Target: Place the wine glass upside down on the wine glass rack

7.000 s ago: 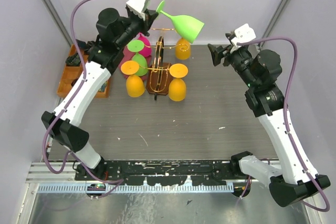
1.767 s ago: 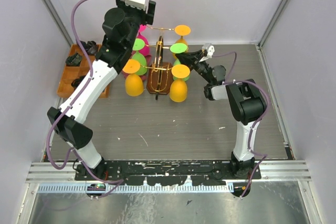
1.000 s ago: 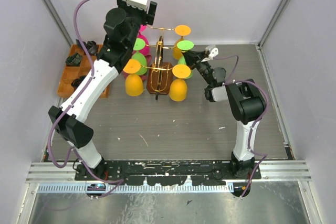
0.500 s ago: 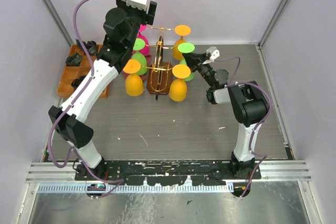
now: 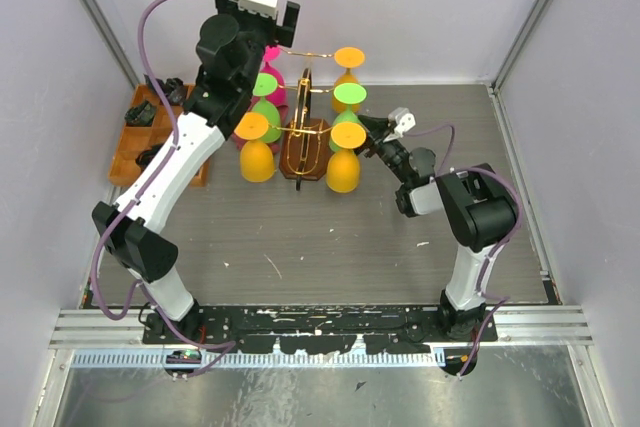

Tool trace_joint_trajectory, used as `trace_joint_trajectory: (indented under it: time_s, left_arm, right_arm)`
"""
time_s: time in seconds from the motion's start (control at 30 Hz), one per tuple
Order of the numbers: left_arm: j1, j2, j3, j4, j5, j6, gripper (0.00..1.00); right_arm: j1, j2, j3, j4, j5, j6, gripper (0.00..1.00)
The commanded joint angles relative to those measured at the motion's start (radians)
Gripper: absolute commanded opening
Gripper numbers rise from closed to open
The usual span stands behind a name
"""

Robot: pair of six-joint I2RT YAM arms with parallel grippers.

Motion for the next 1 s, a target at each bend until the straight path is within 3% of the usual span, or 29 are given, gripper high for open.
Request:
trace_joint_trajectory:
  time_s: [0.0,0.13,0.2,0.23,0.33,0.4,0.43,0.5,0.53,0.57,0.97]
  left_arm:
    - [0.006,-0.009,0.056,0.024,-0.041,-0.003,0.98]
    - [0.012,-0.011,0.084,-0.002,-0.074,-0.012,0.98]
    - [0.024,-0.012,0.104,-0.038,-0.098,-0.049,0.98]
    - [0.037,-0.013,0.116,-0.062,-0.106,-0.081,0.98]
    - [0.09,-0.025,0.127,-0.119,-0.115,-0.211,0.98]
    - [0.13,-0.039,0.113,-0.148,-0.12,-0.283,0.98]
    - [0.147,-0.046,0.103,-0.158,-0.121,-0.307,0.98]
    - [0.173,-0.057,0.079,-0.17,-0.118,-0.334,0.98]
    - [0.179,-0.064,0.067,-0.17,-0.117,-0.333,0.98]
    - [0.183,-0.069,0.057,-0.168,-0.116,-0.329,0.98]
    - [0.19,-0.161,-0.108,-0.128,-0.125,-0.315,0.98]
  right_arm:
    - [-0.01,-0.079,-0.053,0.163,0.072,-0.077,0.6]
    - [-0.027,-0.12,-0.1,0.136,0.152,-0.093,0.82]
    - [-0.041,-0.155,-0.123,0.11,0.187,-0.092,0.98]
    - [-0.048,-0.181,-0.132,0.082,0.213,-0.091,1.0]
    - [-0.061,-0.3,-0.117,-0.152,0.305,-0.123,1.0]
    - [-0.062,-0.392,-0.034,-0.449,0.435,-0.17,1.0]
    - [-0.062,-0.428,0.032,-0.699,0.498,-0.177,0.97]
    - [-0.071,-0.45,0.201,-1.035,0.564,-0.215,0.58]
    - [-0.077,-0.445,0.28,-1.158,0.58,-0.249,0.9]
    - [-0.081,-0.443,0.339,-1.241,0.585,-0.272,0.99]
    - [-0.145,-0.61,0.483,-1.385,0.574,-0.152,1.0]
